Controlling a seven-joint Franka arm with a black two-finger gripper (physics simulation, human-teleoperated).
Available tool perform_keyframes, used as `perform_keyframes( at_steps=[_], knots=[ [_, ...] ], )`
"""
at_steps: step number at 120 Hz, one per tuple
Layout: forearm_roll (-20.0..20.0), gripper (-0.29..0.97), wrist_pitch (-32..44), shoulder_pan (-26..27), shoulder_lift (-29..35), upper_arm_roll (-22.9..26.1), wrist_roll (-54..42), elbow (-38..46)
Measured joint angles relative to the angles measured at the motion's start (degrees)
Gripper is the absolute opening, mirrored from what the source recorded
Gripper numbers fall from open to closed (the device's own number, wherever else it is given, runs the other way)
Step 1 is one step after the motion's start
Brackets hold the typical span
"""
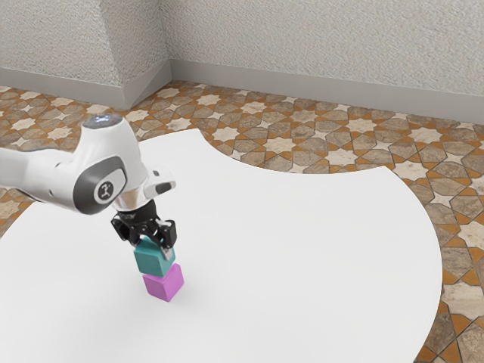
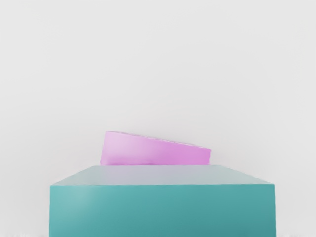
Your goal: Pick up the blue block with one arm, and put the blue block on the pink block with one arm
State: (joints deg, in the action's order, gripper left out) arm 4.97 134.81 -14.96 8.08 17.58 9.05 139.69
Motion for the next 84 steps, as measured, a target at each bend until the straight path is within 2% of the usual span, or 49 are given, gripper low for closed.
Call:
perform_keyframes(
  at_steps=[16, 42, 49, 57, 70, 84],
  knots=[
    [0.0, 0.37, -0.1, 0.0, 0.3, 0.3, 0.1, 0.6],
    [0.5, 0.56, -0.6, 0.0, 1.6, 0.8, -0.4, 0.6],
    [0.4, 0.59, -1.3, 0.0, 4.0, 1.1, -0.5, 0.1],
    [0.1, 0.61, -3.1, 0.0, 9.5, 1.4, -0.5, -0.9],
    [-1.4, 0.64, -6.8, -1.7, 14.6, 0.3, -1.3, -9.5],
    [-2.9, 0.66, -14.5, -2.4, 12.9, 0.2, -2.1, -21.1]
  ],
)
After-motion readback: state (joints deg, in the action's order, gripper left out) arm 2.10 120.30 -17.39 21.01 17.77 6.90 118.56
